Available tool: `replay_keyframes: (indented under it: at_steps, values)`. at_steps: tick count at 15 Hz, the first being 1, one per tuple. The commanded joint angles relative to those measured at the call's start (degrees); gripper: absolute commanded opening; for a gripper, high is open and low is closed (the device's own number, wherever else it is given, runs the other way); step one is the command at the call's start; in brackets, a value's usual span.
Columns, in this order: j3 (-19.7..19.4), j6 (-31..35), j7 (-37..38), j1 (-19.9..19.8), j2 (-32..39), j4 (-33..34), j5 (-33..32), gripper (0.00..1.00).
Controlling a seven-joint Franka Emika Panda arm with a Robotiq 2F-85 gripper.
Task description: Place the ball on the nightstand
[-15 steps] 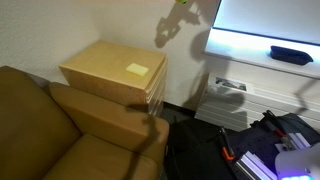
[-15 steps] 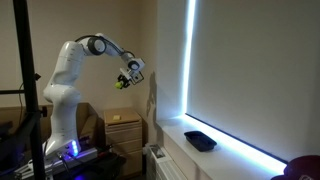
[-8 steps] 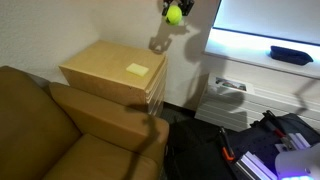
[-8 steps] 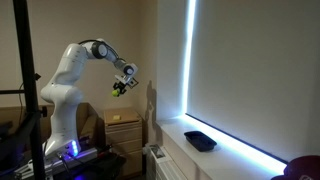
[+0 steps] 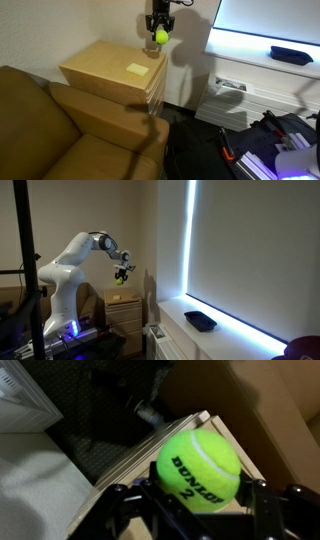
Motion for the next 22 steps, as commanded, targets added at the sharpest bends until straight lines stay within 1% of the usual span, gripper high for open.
replay_keyframes:
  at_steps: [1, 2, 3, 4, 5, 6, 10, 13, 14, 16, 17, 18, 19, 20, 21, 22]
  values:
    - [0.99, -0.19, 0.26, -1.09, 0.59, 1.5, 0.28, 0.67]
    - [1.1, -0.3, 0.21, -1.51, 0.6, 2.31, 0.77, 0.42]
    - [0.62, -0.87, 0.71, -1.35, 1.19, 2.3, -0.09, 0.42]
    - [-0.87, 1.11, 2.8, -0.16, 3.29, 2.69, -2.66, 0.42]
    - [-1.11, 2.65, 3.78, 0.06, 4.79, 3.31, -3.39, 0.42]
    - [-2.14, 4.93, 5.54, 1.21, 6.91, 4.73, -6.0, 0.42]
    - [-4.34, 13.18, 11.8, 3.87, 14.26, 10.26, -11.53, 0.42]
    - [-4.22, 16.46, 14.64, 4.39, 18.51, 14.72, -11.13, 0.42]
    - [-3.43, 17.04, 15.01, 4.0, 19.76, 16.41, -9.79, 0.42]
    - [-2.53, 16.56, 14.98, 3.55, 21.77, 19.76, -8.27, 0.42]
    - [-3.42, 16.94, 14.78, 4.18, 19.18, 15.12, -9.57, 0.42]
    - [-3.39, 16.91, 14.79, 4.21, 19.77, 16.04, -9.47, 0.67]
    - [-3.39, 16.91, 14.79, 4.22, 19.81, 15.96, -9.49, 0.67]
    - [-3.39, 16.9, 14.79, 4.22, 19.81, 15.94, -9.49, 0.42]
    - [-2.15, 15.37, 13.0, 3.27, 19.87, 15.83, -8.36, 0.42]
    - [-2.69, 16.86, 13.86, 3.72, 20.71, 16.13, -8.77, 0.42]
